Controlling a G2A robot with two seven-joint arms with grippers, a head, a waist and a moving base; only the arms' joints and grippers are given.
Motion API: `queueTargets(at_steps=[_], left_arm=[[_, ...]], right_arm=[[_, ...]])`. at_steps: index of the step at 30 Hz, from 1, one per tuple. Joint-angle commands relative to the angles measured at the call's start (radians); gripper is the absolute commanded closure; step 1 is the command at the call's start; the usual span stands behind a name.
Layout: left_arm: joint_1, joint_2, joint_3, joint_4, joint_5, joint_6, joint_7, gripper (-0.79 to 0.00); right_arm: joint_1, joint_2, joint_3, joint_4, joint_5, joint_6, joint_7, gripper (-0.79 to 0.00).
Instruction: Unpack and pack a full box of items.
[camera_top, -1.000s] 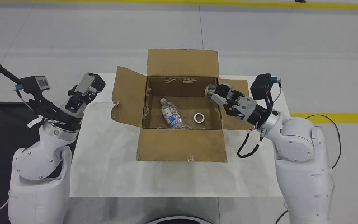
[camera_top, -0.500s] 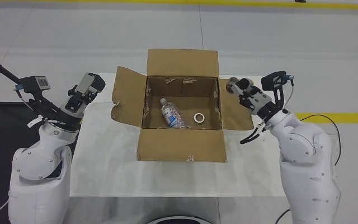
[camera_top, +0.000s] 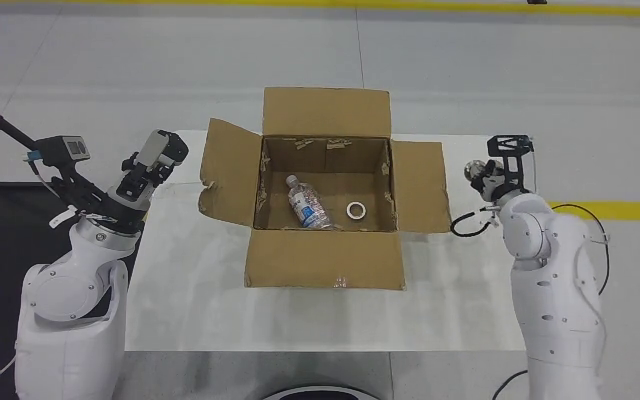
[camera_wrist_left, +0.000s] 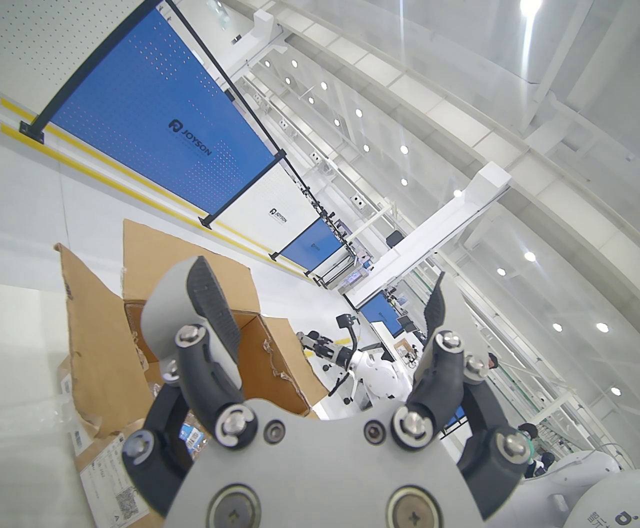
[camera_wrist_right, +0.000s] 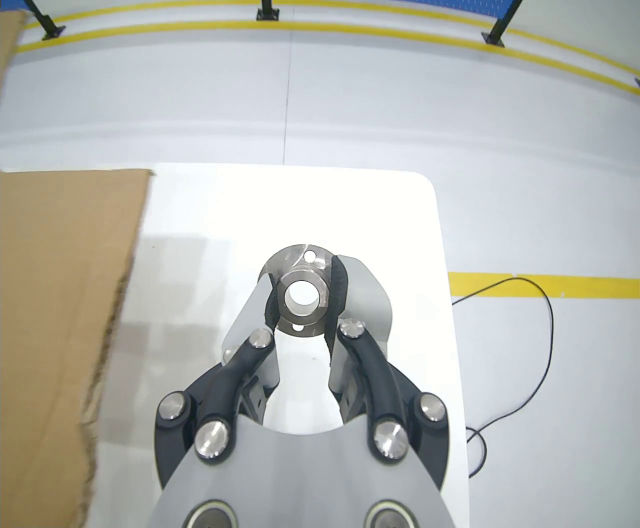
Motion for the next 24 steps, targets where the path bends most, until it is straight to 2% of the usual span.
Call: queueTargets(at_steps=[1,10,21,24], left_arm=[[0.000,0.000,0.000,0.000,0.000,0.000,0.000,-0.785],[0.000,0.000,0.000,0.000,0.000,0.000,0.000,-0.785],[0.000,0.000,0.000,0.000,0.000,0.000,0.000,-0.785],[0.000,0.000,0.000,0.000,0.000,0.000,0.000,-0.785]], right_arm=[[0.041,0.001,-0.005,0.101,-0.003,0.000,-0.003,0.000],[0.204,-0.003,-0.070,0.420,-0.047,0.001,-0.018,0.000],[0.296,-0.007,-0.102,0.590,-0.025,-0.012,-0.032,0.000],[0.304,-0.006,-0.107,0.607,-0.021,-0.009,-0.035,-0.166]])
